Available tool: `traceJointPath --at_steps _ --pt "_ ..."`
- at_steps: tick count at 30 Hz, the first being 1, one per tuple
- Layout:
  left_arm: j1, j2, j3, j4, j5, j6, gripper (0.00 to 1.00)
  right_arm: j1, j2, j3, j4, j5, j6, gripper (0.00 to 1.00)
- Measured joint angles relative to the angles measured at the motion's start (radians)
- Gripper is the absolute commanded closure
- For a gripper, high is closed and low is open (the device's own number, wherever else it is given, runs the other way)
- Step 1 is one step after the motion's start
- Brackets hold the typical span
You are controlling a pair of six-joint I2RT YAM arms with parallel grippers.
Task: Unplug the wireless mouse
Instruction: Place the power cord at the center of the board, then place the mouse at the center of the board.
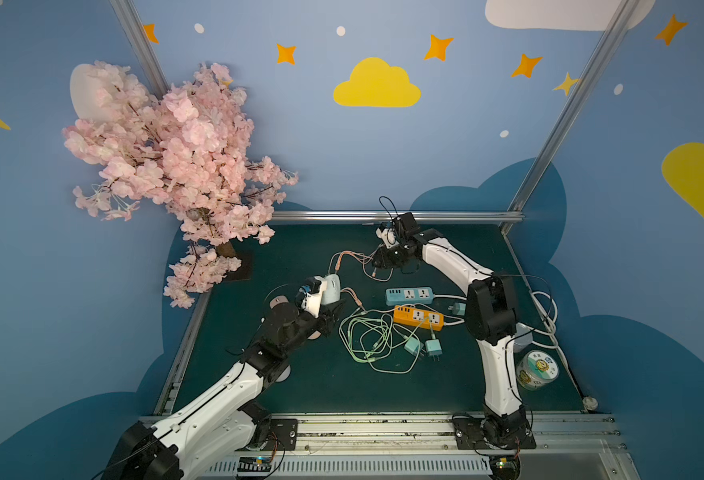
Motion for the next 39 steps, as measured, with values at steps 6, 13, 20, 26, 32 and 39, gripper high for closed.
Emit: traceJointPath --at_steps 6,13,20,26,32,39 --pt "0.053 0.102 0.071 -0.038 0.037 -0.055 0.92 -0.050 -0.182 -0.284 0.116 0.031 0.029 0.29" --pt "0.154 0.312 0.221 -0.035 0.146 -0.137 0.89 -0.056 -0.530 -0.660 0.285 0.006 0.079 0.29" --pt "0.293 0.602 0.374 -0.026 0.285 -0.227 0.87 -0.063 -0.629 -0.912 0.394 -0.045 0.101 0.27" --pt "0.415 0.787 0.438 -0.010 0.411 -0.319 0.82 -0.119 -0.607 -0.930 0.441 -0.123 0.129 0.26" --pt "0.539 0.948 0.530 0.003 0.512 -0.421 0.78 -0.152 -0.610 -0.949 0.503 -0.167 0.156 0.26" --pt "0.574 1.108 0.724 -0.085 0.585 -0.469 0.69 -0.165 -0.605 -0.952 0.553 -0.217 0.183 0.26"
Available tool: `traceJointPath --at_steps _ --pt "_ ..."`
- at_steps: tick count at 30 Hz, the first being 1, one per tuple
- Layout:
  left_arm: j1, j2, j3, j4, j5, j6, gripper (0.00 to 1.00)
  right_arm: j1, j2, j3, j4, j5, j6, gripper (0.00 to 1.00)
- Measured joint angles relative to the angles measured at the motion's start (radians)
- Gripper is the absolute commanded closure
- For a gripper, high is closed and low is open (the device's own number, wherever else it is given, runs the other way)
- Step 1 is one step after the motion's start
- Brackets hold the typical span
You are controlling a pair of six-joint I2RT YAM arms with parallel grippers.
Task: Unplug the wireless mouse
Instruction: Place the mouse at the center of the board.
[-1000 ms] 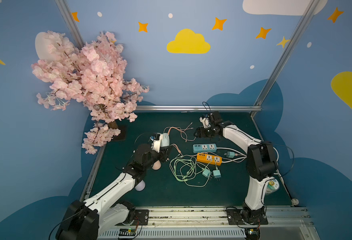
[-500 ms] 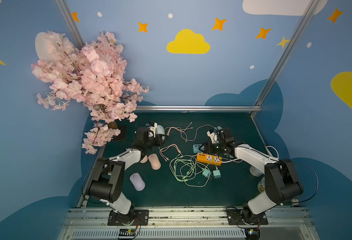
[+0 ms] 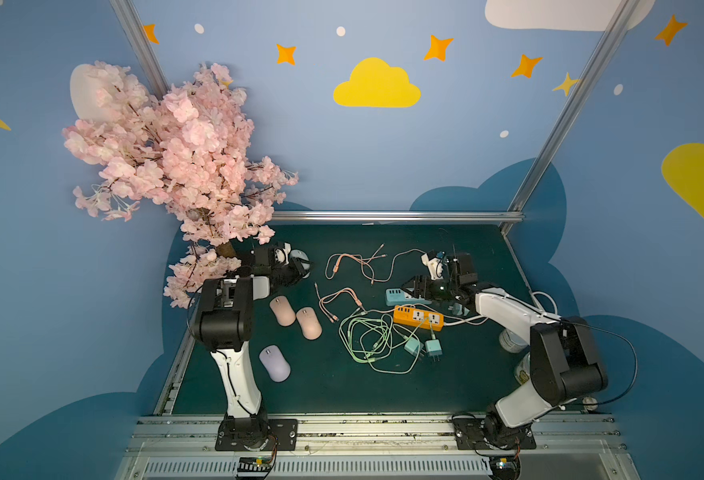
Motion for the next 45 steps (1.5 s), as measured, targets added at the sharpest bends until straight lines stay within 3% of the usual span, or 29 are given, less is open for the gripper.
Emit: traceJointPath --at_steps 11,16,19,23,27,39,45 --pt "0.014 0.141 0.102 -0.055 0.031 -0.085 0.60 -0.013 0.011 -0.002 0.018 -0.031 0.017 0.26" --pt "0.023 0.145 0.107 -0.053 0.067 -0.112 0.38 -0.015 0.016 -0.002 0.021 -0.038 0.019 0.26" --pt "0.023 0.131 0.102 -0.045 0.074 -0.117 0.20 -0.015 0.019 -0.002 0.023 -0.050 0.022 0.25" --pt "0.024 0.101 0.090 -0.075 0.059 -0.119 0.14 -0.015 0.019 -0.002 0.024 -0.066 0.027 0.21" --pt "0.025 0.077 0.091 -0.127 0.040 -0.111 0.01 -0.015 0.019 -0.002 0.026 -0.081 0.034 0.21" --pt "0.021 -0.011 0.146 -0.483 -0.183 -0.069 0.01 -0.014 0.019 -0.002 0.028 -0.121 0.054 0.19" --pt "0.013 -0.048 0.137 -0.567 -0.244 -0.040 0.00 -0.002 0.019 -0.002 0.028 -0.126 0.054 0.19"
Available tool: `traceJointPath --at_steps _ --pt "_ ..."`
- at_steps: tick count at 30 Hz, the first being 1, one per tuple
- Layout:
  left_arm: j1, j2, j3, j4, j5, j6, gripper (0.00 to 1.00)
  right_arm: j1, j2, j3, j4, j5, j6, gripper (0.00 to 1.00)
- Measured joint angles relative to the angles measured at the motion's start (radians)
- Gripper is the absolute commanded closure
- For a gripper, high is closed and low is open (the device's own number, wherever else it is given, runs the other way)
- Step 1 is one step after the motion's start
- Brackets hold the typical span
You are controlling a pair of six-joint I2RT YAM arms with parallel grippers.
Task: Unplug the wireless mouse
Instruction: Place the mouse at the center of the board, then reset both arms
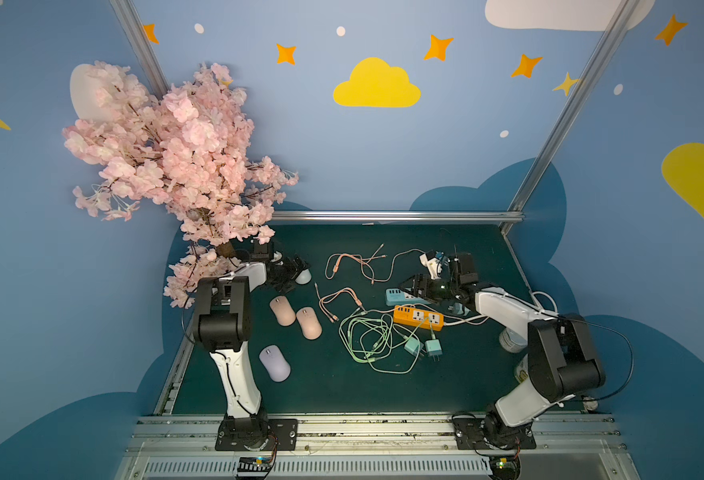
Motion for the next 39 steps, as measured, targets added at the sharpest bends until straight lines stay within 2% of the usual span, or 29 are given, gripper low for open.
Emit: traceJointPath --at_steps 7,14,21,29,35,39 --pt "-0.093 -0.059 0.001 -0.131 -0.097 0.127 0.01 0.041 0.000 0.000 -0.007 0.010 -0.019 0.17" --pt "-0.246 -0.286 -0.071 -0.103 -0.137 0.198 0.01 0.095 -0.002 0.000 -0.021 0.070 -0.056 0.15" --pt "-0.445 -0.578 -0.334 0.068 -0.162 0.217 0.01 0.151 -0.042 -0.002 -0.057 0.201 -0.106 0.14" --pt "-0.621 -0.964 -0.718 0.266 -0.221 0.189 0.00 0.191 -0.201 -0.095 -0.036 0.386 -0.132 0.14" --pt "-0.671 -1.166 -0.901 0.312 -0.277 0.171 0.01 0.229 -0.380 -0.244 0.051 0.571 -0.142 0.12" --pt "-0.672 -1.269 -0.983 0.341 -0.303 0.177 0.00 0.236 -0.424 -0.319 0.139 0.660 -0.131 0.11"
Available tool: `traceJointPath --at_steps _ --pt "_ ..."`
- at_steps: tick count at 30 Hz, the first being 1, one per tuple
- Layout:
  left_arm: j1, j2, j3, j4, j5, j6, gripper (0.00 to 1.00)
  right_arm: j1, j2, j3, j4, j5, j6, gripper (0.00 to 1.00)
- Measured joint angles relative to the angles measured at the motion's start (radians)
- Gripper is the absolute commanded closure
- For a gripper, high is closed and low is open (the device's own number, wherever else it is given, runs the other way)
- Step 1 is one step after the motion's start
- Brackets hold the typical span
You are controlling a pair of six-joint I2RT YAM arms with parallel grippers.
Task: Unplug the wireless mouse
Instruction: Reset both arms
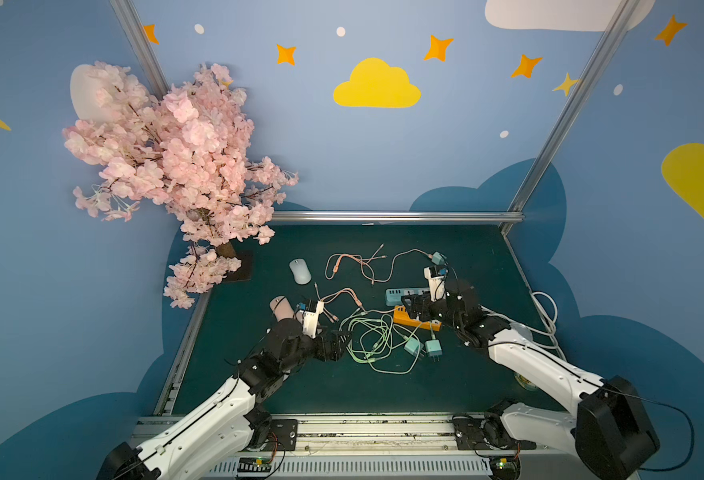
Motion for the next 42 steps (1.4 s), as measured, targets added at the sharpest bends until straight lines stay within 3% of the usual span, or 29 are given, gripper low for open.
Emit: traceJointPath --at_steps 11,18,26,31,36,42 --pt "0.000 -0.290 -0.184 0.121 -0.170 0.099 0.00 -0.001 0.030 -0.012 0.005 0.193 0.050 0.12" --pt "0.000 -0.360 -0.262 0.240 -0.372 0.187 0.00 -0.014 -0.132 -0.076 0.037 0.481 0.138 0.17" --pt "0.018 -0.363 -0.262 0.367 -0.558 0.318 0.00 -0.049 -0.100 -0.143 -0.031 0.841 0.324 0.19" --pt "0.107 -0.318 -0.263 0.393 -0.682 0.356 0.00 -0.053 -0.050 -0.113 -0.029 0.945 0.215 0.15" --pt "0.261 -0.209 -0.265 0.439 -0.672 0.332 0.00 -0.053 -0.001 -0.083 0.032 1.004 0.069 0.15" --pt "0.389 0.022 -0.251 0.513 -0.612 0.280 0.00 -0.053 0.014 -0.119 0.174 0.973 -0.087 0.15"
